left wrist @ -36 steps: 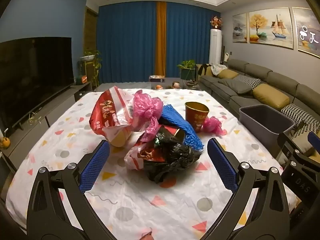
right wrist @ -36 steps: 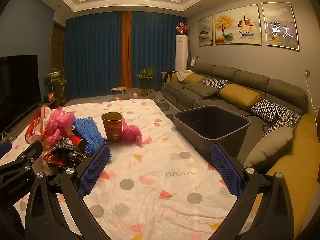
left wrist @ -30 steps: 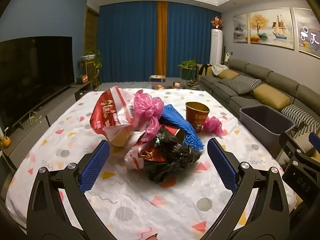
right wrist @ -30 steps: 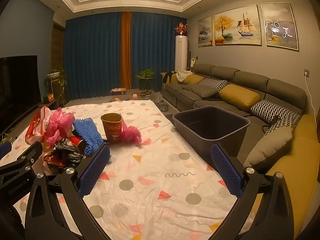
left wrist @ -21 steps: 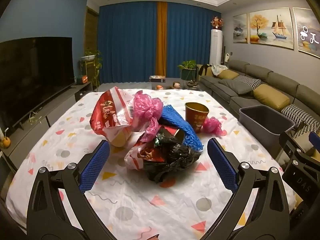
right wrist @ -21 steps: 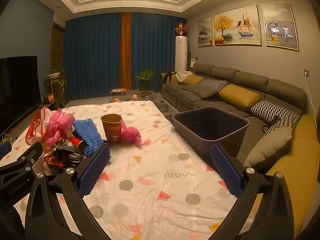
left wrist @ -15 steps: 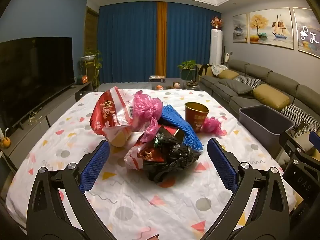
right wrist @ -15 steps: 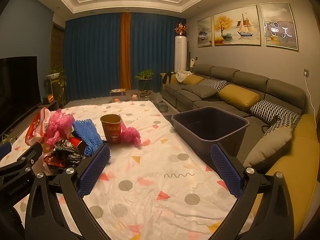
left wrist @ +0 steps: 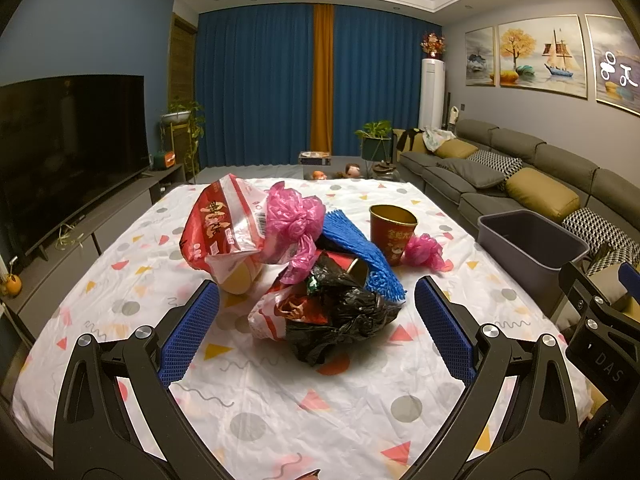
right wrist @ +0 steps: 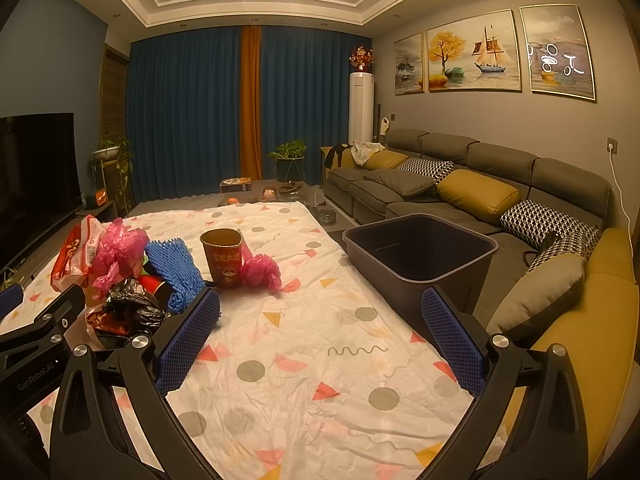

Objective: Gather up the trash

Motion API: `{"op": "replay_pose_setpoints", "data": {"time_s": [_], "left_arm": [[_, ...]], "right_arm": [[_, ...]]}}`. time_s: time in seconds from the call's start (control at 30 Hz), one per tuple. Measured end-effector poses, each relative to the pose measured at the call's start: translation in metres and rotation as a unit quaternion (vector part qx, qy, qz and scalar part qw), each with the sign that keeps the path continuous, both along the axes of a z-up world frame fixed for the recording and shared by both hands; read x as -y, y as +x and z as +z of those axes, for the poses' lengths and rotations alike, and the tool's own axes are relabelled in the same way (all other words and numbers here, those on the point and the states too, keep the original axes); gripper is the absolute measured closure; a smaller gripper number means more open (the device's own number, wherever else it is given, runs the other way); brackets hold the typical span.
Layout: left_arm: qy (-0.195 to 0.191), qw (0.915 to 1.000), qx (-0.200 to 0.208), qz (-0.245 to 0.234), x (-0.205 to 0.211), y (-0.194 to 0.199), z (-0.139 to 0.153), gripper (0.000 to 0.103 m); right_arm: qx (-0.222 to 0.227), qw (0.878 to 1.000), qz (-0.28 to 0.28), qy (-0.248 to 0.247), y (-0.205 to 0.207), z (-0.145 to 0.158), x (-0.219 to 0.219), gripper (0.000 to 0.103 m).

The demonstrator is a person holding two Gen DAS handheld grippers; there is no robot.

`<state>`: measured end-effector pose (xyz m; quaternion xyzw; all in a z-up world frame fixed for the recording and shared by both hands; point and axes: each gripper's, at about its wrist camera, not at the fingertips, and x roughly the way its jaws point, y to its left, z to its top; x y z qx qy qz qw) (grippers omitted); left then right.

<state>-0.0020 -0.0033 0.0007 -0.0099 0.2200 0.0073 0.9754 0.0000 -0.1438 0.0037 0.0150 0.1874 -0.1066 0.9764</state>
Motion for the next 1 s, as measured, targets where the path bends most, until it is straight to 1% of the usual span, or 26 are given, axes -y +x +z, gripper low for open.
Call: {"op": "replay_pose_setpoints", "data": {"time_s": [0.33,0.37,1.0], "left_arm": [[0.0,1.0,0.0,0.0,0.0,0.0001,-0.0001,0.007],[0.0,1.0,0.0,0.0,0.0,0.0001,-0.0001,0.007],[0.0,1.0,0.0,-0.001,0.001,-0.0004,0.0001,0.007]], "right_arm": [[0.0,1.0,0.0,0.0,0.0016,-0.0059,-0.0034,0.005],[0.0,1.0,0.0,0.0,-0.0003,0.0001,0.0008,0.005],[-0.001,1.0,-0.001,0.0,-0.0017,-0.0001,0.0016,0.005]]}}
